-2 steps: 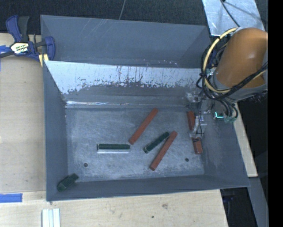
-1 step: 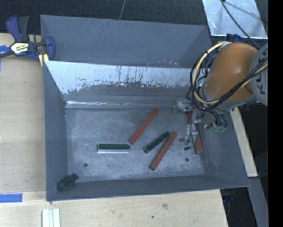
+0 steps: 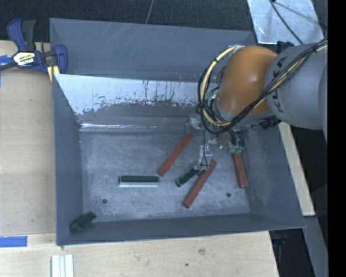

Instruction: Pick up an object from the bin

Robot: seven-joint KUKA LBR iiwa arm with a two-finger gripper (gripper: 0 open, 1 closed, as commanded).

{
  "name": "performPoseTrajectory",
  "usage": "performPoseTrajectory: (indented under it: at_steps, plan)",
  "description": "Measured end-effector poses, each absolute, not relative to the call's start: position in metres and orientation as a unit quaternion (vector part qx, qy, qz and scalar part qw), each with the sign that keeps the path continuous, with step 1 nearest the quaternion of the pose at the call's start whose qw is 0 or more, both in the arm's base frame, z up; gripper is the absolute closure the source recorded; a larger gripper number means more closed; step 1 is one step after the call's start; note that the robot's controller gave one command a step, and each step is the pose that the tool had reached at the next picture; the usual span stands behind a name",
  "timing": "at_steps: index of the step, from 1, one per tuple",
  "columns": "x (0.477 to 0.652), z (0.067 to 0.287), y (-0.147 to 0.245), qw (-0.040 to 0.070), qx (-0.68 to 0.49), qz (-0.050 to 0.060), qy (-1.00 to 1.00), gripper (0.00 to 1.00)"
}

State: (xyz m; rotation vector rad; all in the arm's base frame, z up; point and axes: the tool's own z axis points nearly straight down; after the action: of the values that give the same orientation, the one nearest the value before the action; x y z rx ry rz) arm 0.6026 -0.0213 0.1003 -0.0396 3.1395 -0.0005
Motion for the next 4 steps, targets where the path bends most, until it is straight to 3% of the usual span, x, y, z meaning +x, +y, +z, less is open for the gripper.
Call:
performPoseTrajectory:
  at_steps: [1,2,3,4]
  plan:
    - [0.583,0.082,-0.040,0.006,0.096,0.001,0.995,1.00]
    - [0.577,0.106,-0.039,-0.002,0.097,0.000,0.995,1.00]
    - [0.573,0.234,-0.030,0.002,0.101,0.000,0.995,1.00]
    - [0.573,0.234,-0.030,0.002,0.101,0.000,0.995,0.00]
